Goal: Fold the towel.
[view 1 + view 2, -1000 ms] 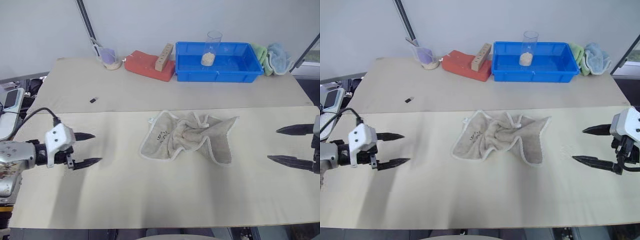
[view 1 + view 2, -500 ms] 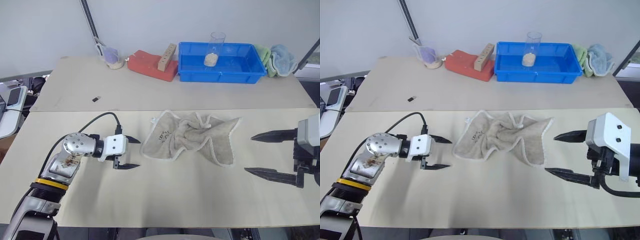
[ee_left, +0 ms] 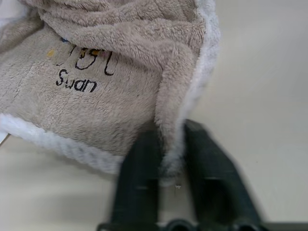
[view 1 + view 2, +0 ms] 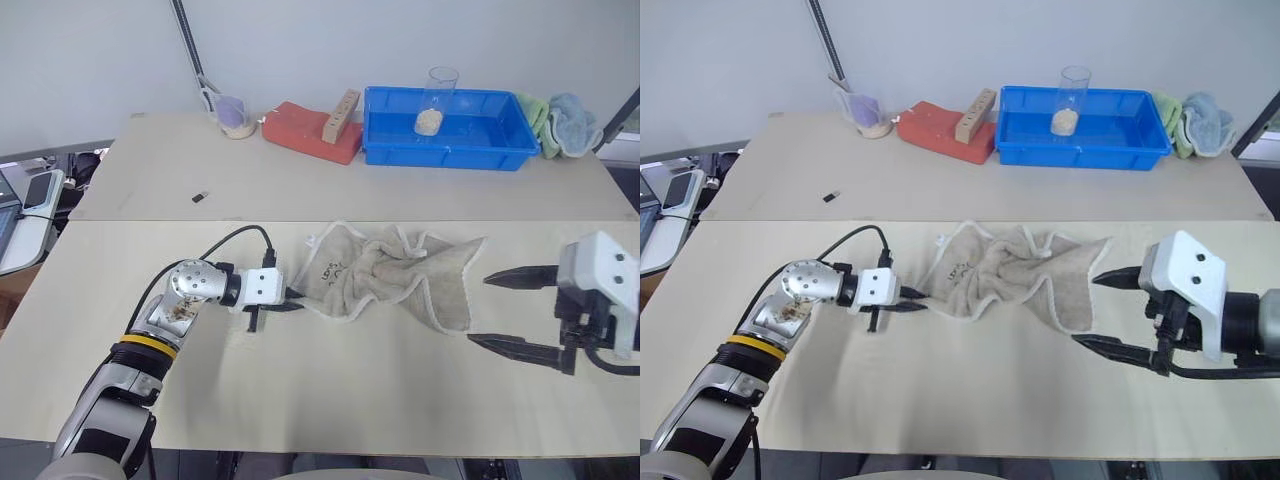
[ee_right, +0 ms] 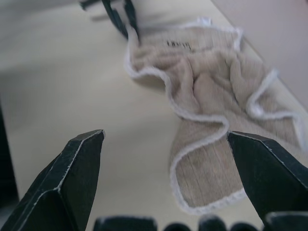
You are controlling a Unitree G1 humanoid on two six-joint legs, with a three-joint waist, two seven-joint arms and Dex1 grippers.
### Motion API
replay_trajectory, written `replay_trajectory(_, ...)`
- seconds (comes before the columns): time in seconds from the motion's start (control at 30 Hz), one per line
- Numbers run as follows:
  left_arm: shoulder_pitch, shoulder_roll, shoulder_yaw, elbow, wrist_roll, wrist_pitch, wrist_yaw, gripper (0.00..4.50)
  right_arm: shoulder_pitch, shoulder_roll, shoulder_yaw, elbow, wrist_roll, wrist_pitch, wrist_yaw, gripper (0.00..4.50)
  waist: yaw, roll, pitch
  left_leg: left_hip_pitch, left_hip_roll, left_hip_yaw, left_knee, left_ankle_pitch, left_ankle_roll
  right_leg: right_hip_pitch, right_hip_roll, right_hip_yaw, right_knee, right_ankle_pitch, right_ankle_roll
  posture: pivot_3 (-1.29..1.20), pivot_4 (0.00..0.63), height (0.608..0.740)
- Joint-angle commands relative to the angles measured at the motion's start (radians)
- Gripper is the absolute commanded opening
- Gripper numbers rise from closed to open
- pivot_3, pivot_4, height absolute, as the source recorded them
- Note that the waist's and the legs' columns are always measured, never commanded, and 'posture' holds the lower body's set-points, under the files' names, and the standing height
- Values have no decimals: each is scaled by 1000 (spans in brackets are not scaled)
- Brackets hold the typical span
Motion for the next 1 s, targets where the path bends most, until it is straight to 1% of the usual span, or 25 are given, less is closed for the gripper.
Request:
replay_trajectory(0.03, 6, 30, 23, 9, 17, 37, 23, 74, 30, 2, 127, 33, -143, -134, -30, 4500, -4, 0, 0, 0, 0, 0, 0, 0, 0, 0, 0, 0, 0, 0, 0, 0, 150, 740)
replay_trajectory(0.13, 19, 44, 45, -17, -2, 62, 28, 74, 40, 37, 301, 120, -286, -258, -80, 4500, -9, -1, 0, 0, 0, 0, 0, 0, 0, 0, 0, -1, 0, 0, 0, 0, 150, 740)
replay_trajectory(0.23, 39, 55, 58, -49, -14, 81, 28, 74, 18, 83, 405, 203, -371, -348, -111, 4500, -15, 0, 0, 0, 1, -1, 0, 0, 0, -2, 1, -1, 1, 0, 0, 0, 150, 740)
replay_trajectory(0.33, 60, 65, 70, -78, -24, 101, 30, 74, -23, 123, 469, 271, -423, -404, -133, 4500, -25, 0, 0, 1, 1, -1, -1, 0, 0, -2, 2, -1, 3, 0, 0, 0, 150, 740)
replay_trajectory(0.5, 86, 77, 86, -101, -30, 117, 44, 74, -55, 158, 500, 341, -438, -408, -131, 4500, -25, 0, 0, 1, 1, -1, -1, 0, 0, -2, 1, -1, 3, 0, 0, 0, 150, 740)
replay_trajectory(0.6, 97, 83, 93, -104, -32, 118, 50, 0, -65, 166, 511, 375, -447, -411, -122, 3676, -25, 0, 0, 1, 1, -2, -1, 0, 0, -2, 1, -1, 3, 0, 0, 0, 150, 740)
replay_trajectory(0.7, 111, 95, 104, -106, -36, 122, 55, 0, -80, 164, 521, 403, -459, -425, -116, 2679, -28, 0, 0, 2, 1, -2, -1, 0, 0, -2, 1, -1, 3, 0, 0, 0, 150, 740)
replay_trajectory(0.83, 131, 111, 115, -103, -37, 120, 67, 0, -103, 158, 539, 421, -479, -446, -114, 1303, -31, 0, 0, 2, 1, -2, -1, 0, 0, -2, 1, -1, 3, 0, 0, 0, 150, 740)
replay_trajectory(0.93, 149, 122, 125, -107, -39, 119, 72, 0, -121, 154, 543, 431, -485, -448, -108, 178, -32, 0, 0, 2, 1, -2, -1, 0, 0, -2, 1, -1, 3, 0, 0, 0, 150, 740)
replay_trajectory(0.97, 155, 126, 130, -110, -40, 121, 74, 0, -127, 151, 540, 436, -486, -451, -104, 22, -32, 0, 0, 2, 1, -2, -1, 0, 0, -2, 1, -1, 3, 0, 0, 0, 150, 740)
replay_trajectory(1.0, 162, 131, 136, -115, -43, 126, 76, 0, -132, 146, 535, 440, -486, -453, -97, 22, -33, 0, 0, 2, 1, -2, -1, 0, 0, -2, 1, -1, 4, 0, 0, 0, 150, 740)
